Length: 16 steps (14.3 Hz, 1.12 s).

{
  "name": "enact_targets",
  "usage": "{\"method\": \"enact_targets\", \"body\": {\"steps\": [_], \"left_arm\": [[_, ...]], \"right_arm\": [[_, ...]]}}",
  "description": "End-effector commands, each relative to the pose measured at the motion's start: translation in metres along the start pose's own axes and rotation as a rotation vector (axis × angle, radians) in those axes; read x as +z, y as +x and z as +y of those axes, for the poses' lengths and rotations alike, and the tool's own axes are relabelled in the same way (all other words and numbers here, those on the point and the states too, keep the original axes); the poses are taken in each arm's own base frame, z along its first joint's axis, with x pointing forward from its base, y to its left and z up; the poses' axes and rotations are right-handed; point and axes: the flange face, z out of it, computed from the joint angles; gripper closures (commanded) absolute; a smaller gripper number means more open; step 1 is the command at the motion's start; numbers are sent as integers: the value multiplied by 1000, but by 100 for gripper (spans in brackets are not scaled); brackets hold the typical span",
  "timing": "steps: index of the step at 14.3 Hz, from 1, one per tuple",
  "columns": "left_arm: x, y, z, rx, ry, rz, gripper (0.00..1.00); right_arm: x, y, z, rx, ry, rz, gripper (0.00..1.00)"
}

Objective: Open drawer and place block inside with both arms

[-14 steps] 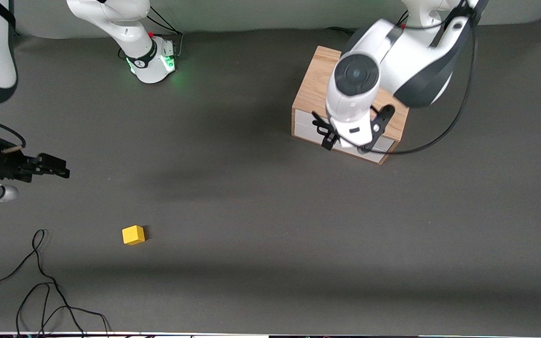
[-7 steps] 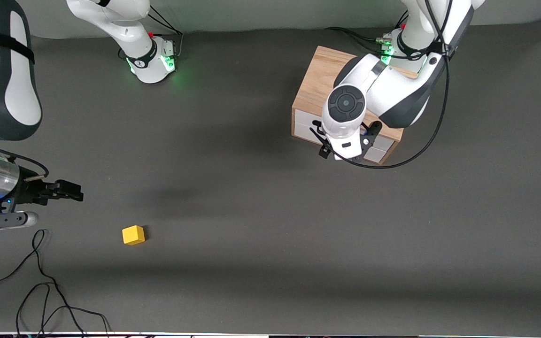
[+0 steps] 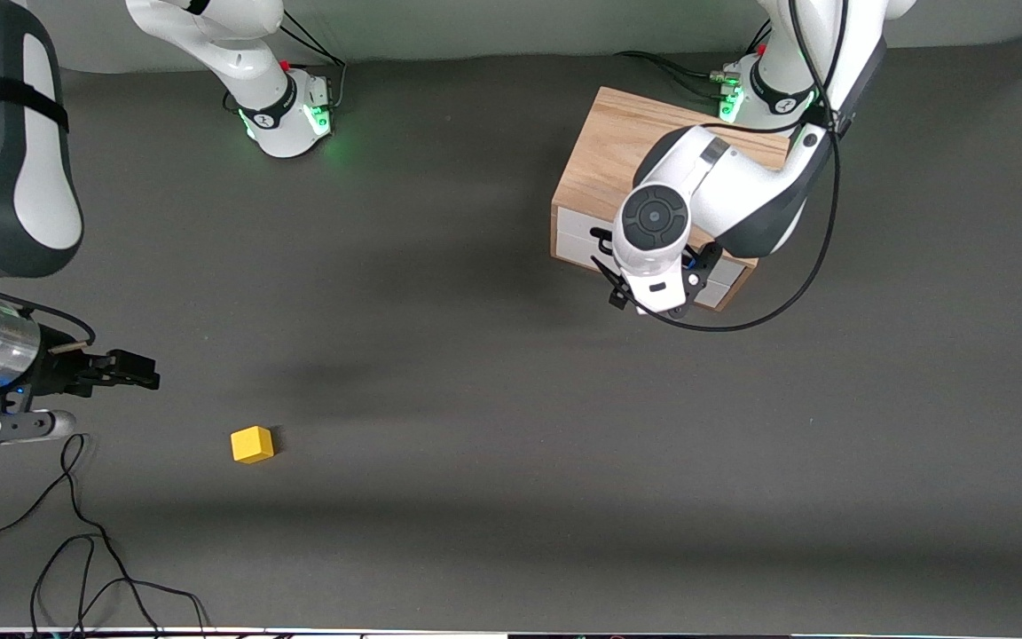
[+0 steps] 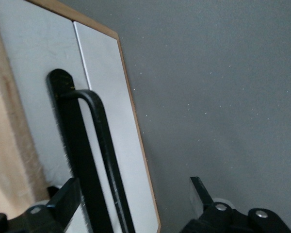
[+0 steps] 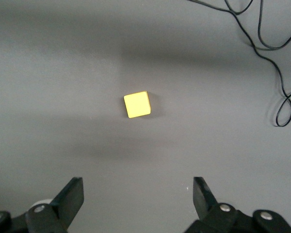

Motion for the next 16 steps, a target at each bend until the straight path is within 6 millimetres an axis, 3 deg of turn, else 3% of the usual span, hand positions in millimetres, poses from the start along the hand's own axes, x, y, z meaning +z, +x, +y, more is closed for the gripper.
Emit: {"method": "enact_targets", "body": {"steps": [1, 6, 16], "left_arm": [[15, 2, 7, -37, 1, 21, 0], [30, -1, 14, -61, 7, 23, 0], [23, 1, 39, -63, -26, 23, 0]], "right_arm": [[5, 12, -2, 3, -19, 17, 0], [5, 14, -2, 5, -13, 36, 0], [7, 16, -1, 4, -9, 52, 0]]}}
